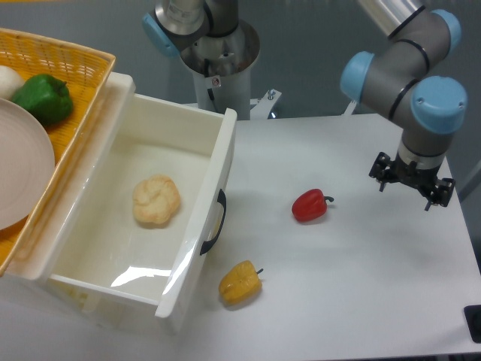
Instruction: Place the round bread in the upper white drawer
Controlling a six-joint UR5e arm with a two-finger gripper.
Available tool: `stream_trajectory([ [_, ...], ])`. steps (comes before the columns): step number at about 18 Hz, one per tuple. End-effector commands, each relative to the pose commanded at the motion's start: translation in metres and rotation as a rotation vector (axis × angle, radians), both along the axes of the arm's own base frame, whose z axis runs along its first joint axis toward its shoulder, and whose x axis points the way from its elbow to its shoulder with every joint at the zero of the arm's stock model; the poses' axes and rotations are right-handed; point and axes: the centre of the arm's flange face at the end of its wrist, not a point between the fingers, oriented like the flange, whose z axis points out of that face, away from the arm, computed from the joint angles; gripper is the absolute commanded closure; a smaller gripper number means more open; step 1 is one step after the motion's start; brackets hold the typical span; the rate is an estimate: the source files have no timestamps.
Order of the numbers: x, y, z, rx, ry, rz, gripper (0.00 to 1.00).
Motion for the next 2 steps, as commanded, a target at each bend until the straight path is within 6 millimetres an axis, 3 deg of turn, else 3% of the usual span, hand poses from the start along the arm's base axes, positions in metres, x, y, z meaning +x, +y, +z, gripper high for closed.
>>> stream_trajectory([
  [2,0.0005,-0.0002,-0.0009,-0.001,-0.003,0.002,0.0],
])
